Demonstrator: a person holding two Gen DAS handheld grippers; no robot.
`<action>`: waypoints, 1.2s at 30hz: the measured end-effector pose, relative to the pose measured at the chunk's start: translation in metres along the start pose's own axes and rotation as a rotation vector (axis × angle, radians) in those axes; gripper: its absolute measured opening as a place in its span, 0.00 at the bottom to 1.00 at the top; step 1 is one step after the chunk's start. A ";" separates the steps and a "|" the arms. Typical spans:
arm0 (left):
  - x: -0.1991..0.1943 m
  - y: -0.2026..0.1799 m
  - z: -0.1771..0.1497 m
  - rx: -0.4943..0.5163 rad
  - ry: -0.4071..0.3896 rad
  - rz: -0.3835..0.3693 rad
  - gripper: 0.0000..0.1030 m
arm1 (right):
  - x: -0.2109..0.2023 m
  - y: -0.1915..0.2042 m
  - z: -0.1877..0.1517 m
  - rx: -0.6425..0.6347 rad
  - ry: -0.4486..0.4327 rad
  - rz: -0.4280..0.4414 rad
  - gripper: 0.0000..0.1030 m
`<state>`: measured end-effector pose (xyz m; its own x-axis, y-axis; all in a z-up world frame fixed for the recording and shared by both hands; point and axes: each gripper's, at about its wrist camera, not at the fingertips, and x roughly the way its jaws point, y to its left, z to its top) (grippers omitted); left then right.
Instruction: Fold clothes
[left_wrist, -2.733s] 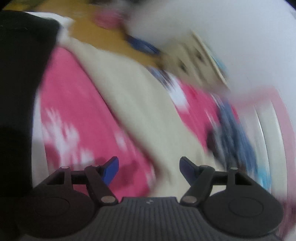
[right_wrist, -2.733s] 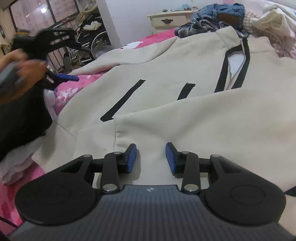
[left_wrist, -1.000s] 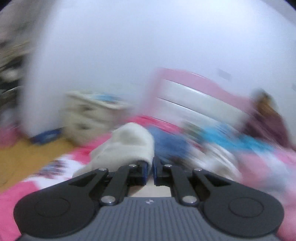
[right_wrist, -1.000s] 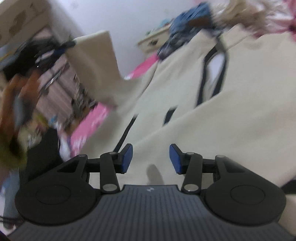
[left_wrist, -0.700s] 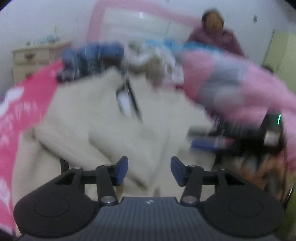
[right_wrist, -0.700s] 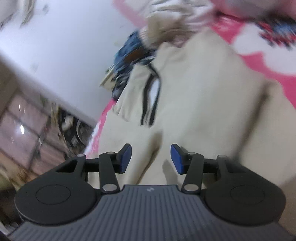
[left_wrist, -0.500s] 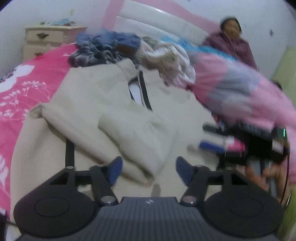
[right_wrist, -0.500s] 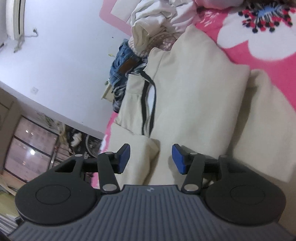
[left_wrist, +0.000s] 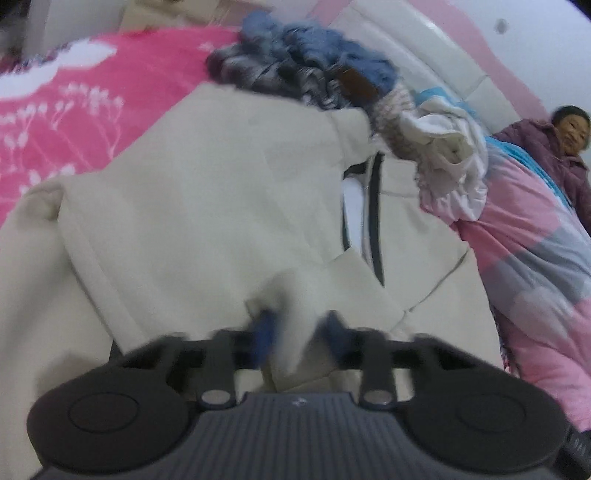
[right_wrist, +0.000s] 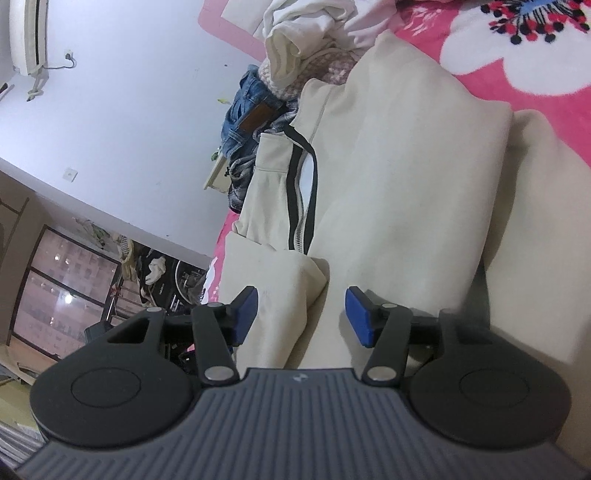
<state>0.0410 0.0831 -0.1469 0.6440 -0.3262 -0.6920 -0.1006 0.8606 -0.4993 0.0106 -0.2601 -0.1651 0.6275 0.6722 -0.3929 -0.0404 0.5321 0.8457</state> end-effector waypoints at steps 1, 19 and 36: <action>-0.004 -0.001 -0.002 0.016 -0.027 -0.025 0.12 | -0.001 -0.001 0.000 0.003 -0.001 0.002 0.51; -0.081 -0.090 -0.157 0.700 0.200 -0.537 0.43 | -0.055 -0.014 0.020 0.082 -0.108 -0.026 0.52; -0.069 -0.114 -0.194 1.033 0.034 -0.244 0.55 | -0.043 0.023 -0.016 -0.257 0.211 -0.256 0.57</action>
<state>-0.1395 -0.0690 -0.1433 0.5367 -0.5320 -0.6549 0.7317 0.6800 0.0472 -0.0299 -0.2686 -0.1350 0.4701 0.5779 -0.6671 -0.1132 0.7891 0.6038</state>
